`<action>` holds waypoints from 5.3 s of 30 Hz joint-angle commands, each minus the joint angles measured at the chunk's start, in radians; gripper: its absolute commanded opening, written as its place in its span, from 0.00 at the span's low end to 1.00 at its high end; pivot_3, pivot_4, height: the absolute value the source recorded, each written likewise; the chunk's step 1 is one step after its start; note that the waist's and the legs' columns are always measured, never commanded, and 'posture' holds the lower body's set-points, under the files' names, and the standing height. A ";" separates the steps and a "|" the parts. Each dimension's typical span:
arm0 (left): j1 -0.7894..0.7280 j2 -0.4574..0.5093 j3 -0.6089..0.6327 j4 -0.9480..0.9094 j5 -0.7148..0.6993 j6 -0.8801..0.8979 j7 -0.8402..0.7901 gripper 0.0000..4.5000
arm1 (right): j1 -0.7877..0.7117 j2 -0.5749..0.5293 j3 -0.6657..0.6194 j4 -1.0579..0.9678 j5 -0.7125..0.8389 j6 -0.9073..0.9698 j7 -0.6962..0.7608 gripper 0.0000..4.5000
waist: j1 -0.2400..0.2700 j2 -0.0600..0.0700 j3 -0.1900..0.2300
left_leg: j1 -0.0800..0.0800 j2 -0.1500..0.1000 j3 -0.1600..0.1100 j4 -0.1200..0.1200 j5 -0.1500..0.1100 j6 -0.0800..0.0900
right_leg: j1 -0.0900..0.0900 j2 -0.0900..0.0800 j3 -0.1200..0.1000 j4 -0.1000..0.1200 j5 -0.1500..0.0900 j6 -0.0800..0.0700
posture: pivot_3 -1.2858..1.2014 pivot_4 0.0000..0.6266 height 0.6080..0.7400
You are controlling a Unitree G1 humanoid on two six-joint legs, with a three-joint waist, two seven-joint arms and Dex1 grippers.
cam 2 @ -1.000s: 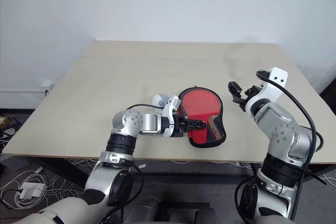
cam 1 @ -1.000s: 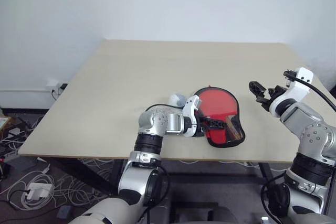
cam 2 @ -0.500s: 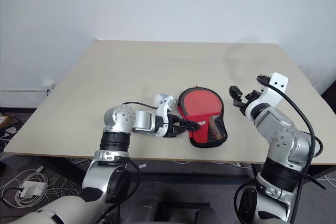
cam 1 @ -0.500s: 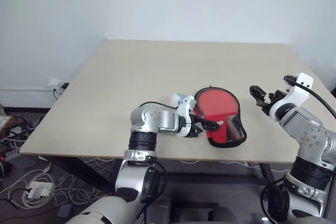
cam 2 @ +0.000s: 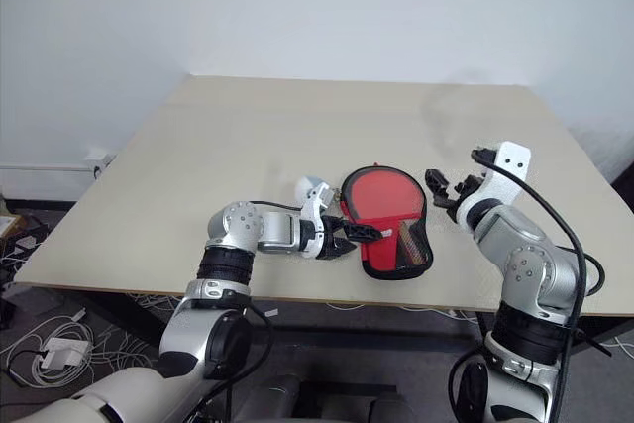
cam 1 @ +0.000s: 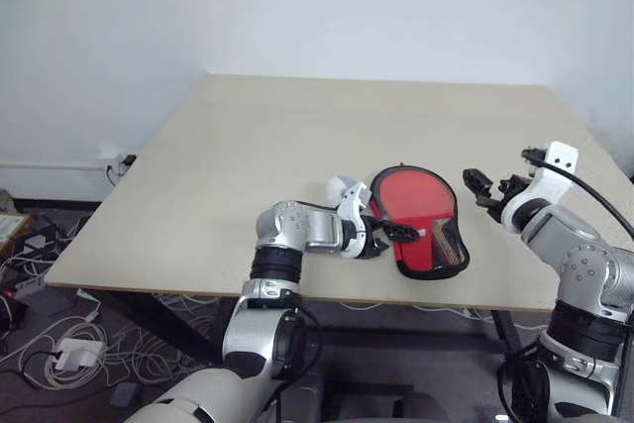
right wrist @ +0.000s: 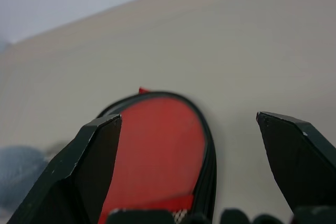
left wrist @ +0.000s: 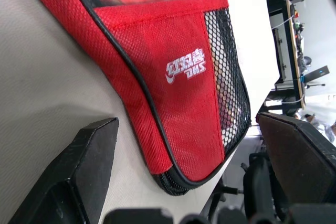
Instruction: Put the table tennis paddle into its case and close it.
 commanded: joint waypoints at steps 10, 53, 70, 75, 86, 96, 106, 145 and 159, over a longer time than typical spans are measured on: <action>-0.054 -0.106 0.041 0.103 -0.074 -0.010 0.012 1.00 | 0.135 -0.136 0.115 -0.004 -0.028 -0.070 0.155 0.99 | 0.003 -0.001 0.000 | 0.000 0.000 -0.002 0.001 -0.002 0.004 | 0.001 -0.001 -0.001 -0.001 0.000 0.000 | 0.52 0.00 0.81; -0.047 -0.100 -0.168 0.166 -0.097 0.055 -0.143 0.01 | 0.154 -0.121 0.053 -0.003 -0.029 -0.151 0.145 0.99 | -0.001 -0.001 0.001 | -0.004 0.000 -0.002 0.001 0.000 0.001 | -0.002 -0.001 -0.002 -0.001 0.000 0.000 | 0.52 0.00 0.81; 0.072 -0.097 -0.531 -0.149 -0.192 0.244 -0.277 0.01 | 0.144 -0.114 0.075 -0.004 -0.028 -0.149 0.117 0.99 | -0.006 0.000 0.001 | -0.004 0.002 -0.002 0.001 0.000 0.000 | -0.003 -0.001 -0.001 -0.001 0.000 0.000 | 0.52 0.00 0.81; 0.070 -0.085 -0.539 -0.130 -0.217 0.244 -0.278 0.01 | 0.139 -0.117 0.074 -0.002 -0.028 -0.150 0.113 0.99 | -0.006 0.000 0.001 | -0.004 0.002 -0.002 0.001 0.000 0.000 | -0.003 -0.001 -0.001 -0.001 0.000 0.000 | 0.52 0.00 0.81; 0.051 -0.017 -0.490 -0.143 -0.203 0.244 -0.276 0.47 | 0.130 -0.117 0.093 0.018 -0.022 -0.148 0.128 0.99 | -0.006 0.000 0.001 | -0.004 0.002 -0.002 0.001 0.002 0.004 | -0.003 -0.001 -0.001 -0.001 0.000 0.000 | 0.52 0.00 0.81; 0.052 0.359 -0.635 -0.492 -0.197 0.091 -0.493 0.47 | 0.097 -0.111 0.121 0.039 -0.009 -0.159 0.153 0.99 | -0.014 0.001 0.001 | -0.004 0.003 -0.002 0.000 0.000 -0.001 | -0.003 0.000 0.000 -0.001 0.000 0.000 | 0.52 0.00 0.81; 0.079 0.463 -0.625 -0.458 0.024 -0.383 -0.510 0.47 | 0.166 -0.137 0.238 -0.045 -0.007 -0.180 0.280 0.99 | -0.006 0.001 0.001 | -0.003 0.001 -0.001 0.000 0.000 -0.001 | -0.002 0.001 -0.001 -0.002 0.000 0.000 | 0.52 0.00 0.81; -0.305 0.179 -0.505 0.630 0.505 -0.908 -0.576 0.99 | 0.198 -0.058 0.372 0.156 -0.169 -0.251 0.245 0.17 | -0.007 -0.006 0.002 | -0.004 -0.001 -0.004 0.007 -0.001 0.010 | 0.000 0.003 -0.004 0.001 0.000 0.000 | 0.52 0.00 0.81; -0.370 0.143 -0.373 0.698 0.507 -0.949 -0.483 0.50 | 0.211 -0.080 0.405 0.137 -0.158 -0.202 0.272 0.17 | -0.005 -0.007 0.002 | -0.004 0.000 -0.005 0.008 -0.002 0.010 | 0.000 0.002 -0.004 0.001 0.000 0.000 | 0.52 0.00 0.81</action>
